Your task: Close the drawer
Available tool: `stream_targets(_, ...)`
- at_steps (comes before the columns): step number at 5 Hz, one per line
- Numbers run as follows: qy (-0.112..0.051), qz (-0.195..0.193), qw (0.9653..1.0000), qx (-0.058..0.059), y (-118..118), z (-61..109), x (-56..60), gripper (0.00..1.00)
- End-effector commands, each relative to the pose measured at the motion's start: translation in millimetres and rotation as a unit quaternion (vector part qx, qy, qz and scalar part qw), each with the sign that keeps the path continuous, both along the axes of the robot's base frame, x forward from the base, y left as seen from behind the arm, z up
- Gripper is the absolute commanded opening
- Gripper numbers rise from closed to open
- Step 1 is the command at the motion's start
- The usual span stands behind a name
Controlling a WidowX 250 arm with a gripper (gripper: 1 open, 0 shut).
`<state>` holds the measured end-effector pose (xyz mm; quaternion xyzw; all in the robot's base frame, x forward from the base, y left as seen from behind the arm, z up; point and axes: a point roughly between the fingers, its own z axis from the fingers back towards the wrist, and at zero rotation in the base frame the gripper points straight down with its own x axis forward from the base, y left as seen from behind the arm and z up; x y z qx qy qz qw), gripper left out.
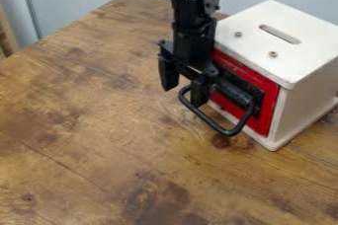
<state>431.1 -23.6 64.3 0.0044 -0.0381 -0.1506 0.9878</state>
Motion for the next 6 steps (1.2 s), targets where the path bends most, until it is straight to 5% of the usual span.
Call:
stream_targets(1,-0.114,0.032,0.9925,-0.029,-11,48.0,28.7,1.00)
stream_targets(3,-0.123,0.057,0.9900,-0.038,-4,63.4,28.7,1.00)
stream_targets(6,-0.134,0.069,0.9877,-0.042,-31,89.3,27.6,1.00)
